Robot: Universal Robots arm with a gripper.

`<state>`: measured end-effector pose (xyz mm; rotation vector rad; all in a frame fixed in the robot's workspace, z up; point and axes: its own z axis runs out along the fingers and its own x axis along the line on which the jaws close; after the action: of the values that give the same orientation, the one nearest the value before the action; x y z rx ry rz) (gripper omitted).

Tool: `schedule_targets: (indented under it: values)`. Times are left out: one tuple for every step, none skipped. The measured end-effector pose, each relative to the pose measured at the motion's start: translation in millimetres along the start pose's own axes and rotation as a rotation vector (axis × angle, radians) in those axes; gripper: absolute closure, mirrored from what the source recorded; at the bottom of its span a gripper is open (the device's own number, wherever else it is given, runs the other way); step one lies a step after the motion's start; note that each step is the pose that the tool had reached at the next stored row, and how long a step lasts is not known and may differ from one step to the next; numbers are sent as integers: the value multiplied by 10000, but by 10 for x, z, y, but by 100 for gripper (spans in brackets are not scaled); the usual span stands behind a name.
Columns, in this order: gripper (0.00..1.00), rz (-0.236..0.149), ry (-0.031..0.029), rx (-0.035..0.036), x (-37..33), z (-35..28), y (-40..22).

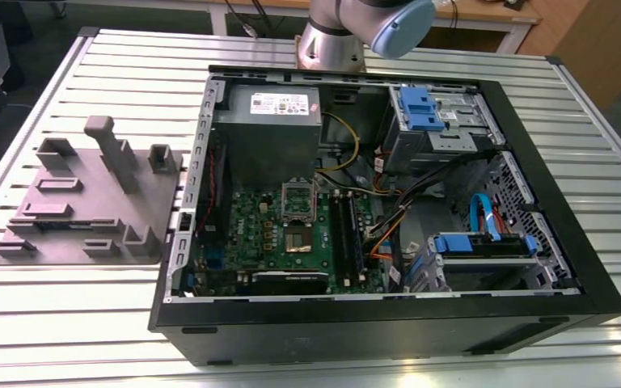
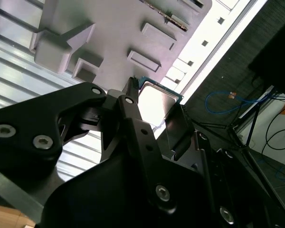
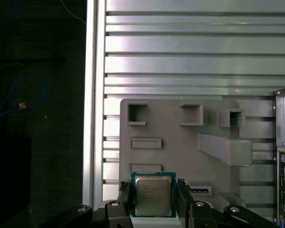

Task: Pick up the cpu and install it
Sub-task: 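Pick up the cpu and move it towards the insertion slot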

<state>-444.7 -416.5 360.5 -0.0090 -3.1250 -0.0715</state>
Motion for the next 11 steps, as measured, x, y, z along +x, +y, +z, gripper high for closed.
schedule_targets:
  values:
    - [53, 0, -1, 0, 0, 0, 0]
    - [53, 0, -1, -1, 0, 0, 0]
    - [53, 0, 0, 0, 0, -2, 0]
    - [53, 0, 0, 0, 0, -2, 0]
    - [53, 0, 0, 0, 0, -3, 0]
    - [53, 0, 0, 0, 0, -3, 0]
    - [53, 0, 0, 0, 0, -3, 0]
    - [53, 0, 0, 0, 0, -3, 0]
    - [53, 0, 0, 0, 0, -3, 0]
    - [53, 0, 0, 0, 0, -3, 0]
    - [53, 0, 0, 0, 0, -3, 0]
